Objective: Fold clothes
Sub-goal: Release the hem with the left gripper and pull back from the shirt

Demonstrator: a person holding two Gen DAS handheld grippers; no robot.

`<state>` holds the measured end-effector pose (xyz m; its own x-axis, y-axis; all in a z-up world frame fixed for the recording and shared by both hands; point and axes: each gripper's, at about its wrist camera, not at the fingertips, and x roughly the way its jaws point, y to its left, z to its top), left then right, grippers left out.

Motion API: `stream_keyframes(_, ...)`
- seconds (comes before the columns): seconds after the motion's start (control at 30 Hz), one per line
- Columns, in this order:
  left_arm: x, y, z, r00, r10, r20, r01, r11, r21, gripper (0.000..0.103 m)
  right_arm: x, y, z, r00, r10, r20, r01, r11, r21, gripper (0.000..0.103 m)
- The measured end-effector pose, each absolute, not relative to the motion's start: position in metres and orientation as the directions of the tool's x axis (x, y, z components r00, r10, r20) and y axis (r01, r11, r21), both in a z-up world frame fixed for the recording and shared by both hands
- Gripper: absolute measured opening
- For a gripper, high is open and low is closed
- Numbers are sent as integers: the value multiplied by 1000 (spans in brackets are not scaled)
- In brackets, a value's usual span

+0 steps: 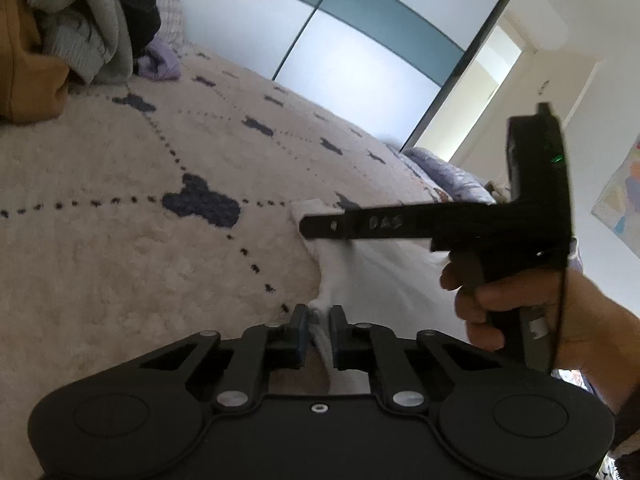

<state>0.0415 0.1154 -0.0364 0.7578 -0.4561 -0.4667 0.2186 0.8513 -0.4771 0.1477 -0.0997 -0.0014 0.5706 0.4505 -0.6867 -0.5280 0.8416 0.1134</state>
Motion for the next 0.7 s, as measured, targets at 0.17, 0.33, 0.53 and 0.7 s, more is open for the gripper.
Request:
stream_keyframes(0.17,43,110,-36,749,-441,-494,220,870,-442,1,131,-114,1,599,426,-678,-503,859,95,12)
stream_keyframes(0.33,52,108,-38,718,-433,-545,212,882,-422,3,102,-140,5,619,381,-687,-459,885,77,15)
stream_keyframes(0.53,58,122,-28,690,-487,-536,192,837,-513,46,67,-171,10,638,325,-698,-405,913,55,49)
stream_keyframes(0.7,54,115,-19,723,-477,-500,215,843,-492,46,38,-196,15,652,278,-705,-358,933,36,49)
